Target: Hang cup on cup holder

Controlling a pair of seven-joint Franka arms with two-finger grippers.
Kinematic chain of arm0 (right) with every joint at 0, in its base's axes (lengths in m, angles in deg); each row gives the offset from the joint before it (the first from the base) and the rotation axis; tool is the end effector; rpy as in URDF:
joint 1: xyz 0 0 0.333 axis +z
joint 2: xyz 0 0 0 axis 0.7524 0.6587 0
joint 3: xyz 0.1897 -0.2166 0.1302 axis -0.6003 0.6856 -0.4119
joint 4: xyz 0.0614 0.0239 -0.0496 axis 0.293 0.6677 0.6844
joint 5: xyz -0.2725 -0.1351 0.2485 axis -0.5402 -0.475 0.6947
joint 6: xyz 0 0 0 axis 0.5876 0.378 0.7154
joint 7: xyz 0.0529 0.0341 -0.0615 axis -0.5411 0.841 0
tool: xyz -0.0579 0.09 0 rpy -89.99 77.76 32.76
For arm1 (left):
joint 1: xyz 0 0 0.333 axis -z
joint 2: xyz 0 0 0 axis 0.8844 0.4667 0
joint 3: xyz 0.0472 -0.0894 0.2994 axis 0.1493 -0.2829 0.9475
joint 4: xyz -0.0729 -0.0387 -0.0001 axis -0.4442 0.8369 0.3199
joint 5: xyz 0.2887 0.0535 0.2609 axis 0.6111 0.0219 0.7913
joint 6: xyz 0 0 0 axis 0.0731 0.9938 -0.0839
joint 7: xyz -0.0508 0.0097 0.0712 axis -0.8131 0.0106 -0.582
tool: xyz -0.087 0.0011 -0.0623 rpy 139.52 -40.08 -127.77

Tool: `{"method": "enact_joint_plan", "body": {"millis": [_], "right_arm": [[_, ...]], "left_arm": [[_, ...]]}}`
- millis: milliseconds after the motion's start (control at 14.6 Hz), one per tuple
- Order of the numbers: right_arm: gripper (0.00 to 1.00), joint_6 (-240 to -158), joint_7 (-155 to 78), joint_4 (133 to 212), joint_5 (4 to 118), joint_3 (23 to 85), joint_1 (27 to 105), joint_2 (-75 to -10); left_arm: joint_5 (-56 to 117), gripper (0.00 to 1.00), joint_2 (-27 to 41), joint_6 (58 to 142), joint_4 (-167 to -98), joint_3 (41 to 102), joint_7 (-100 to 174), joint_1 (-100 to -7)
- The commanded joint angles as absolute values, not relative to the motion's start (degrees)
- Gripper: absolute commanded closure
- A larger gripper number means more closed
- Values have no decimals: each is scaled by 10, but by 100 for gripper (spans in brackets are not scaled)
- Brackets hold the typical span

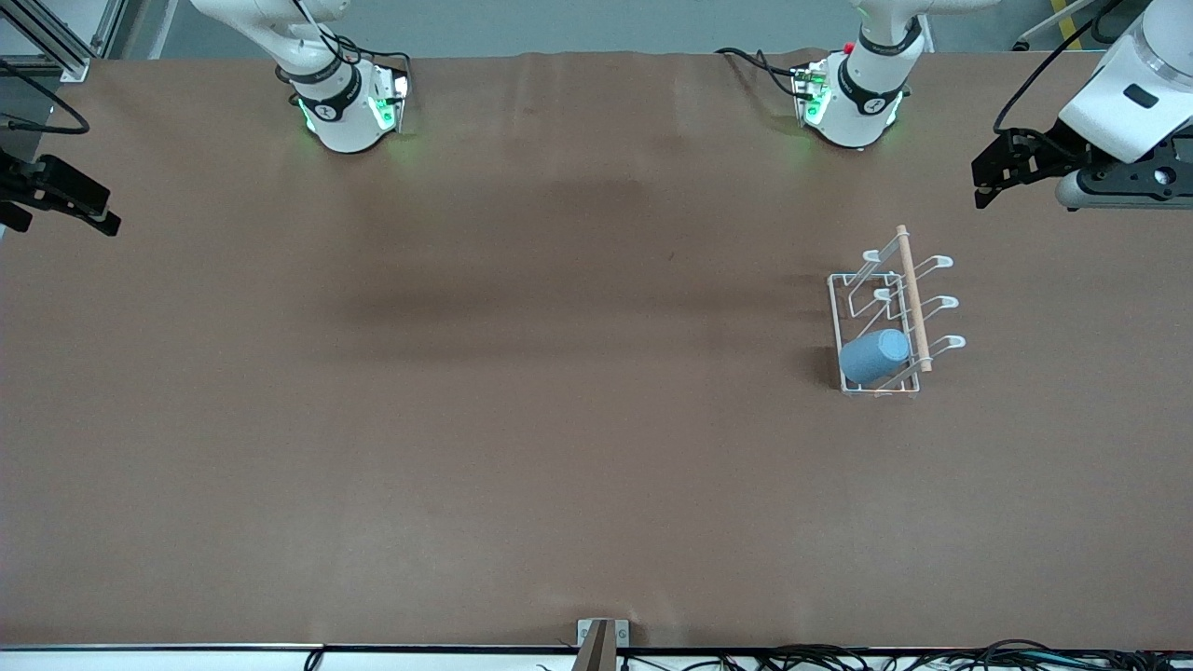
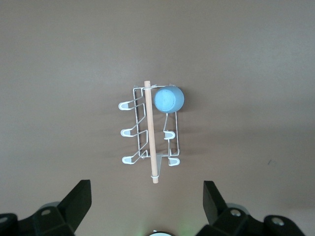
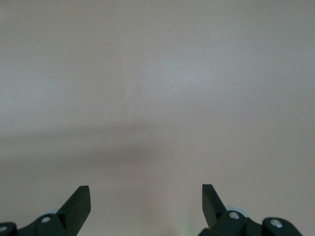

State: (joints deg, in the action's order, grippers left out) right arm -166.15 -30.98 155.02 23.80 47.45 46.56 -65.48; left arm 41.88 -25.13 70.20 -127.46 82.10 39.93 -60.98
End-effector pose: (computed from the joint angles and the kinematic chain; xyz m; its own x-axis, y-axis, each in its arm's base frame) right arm 0.5407 -0.0097 0.6779 0.9981 -0.0607 0.0066 -0.0607 -0.9982 0.0016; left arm 0.5077 -0.0796 0.6467 0.9960 -0.0896 -0.0066 -0.0898 -0.9942 -0.0585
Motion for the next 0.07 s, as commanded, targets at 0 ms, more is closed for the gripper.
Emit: {"method": "enact_joint_plan", "body": {"millis": [0], "right_arm": [[0, -1666, -316, 1559, 240, 478, 468, -661]], "left_arm": [[408, 0, -256, 709, -1279, 820, 402, -616]]}}
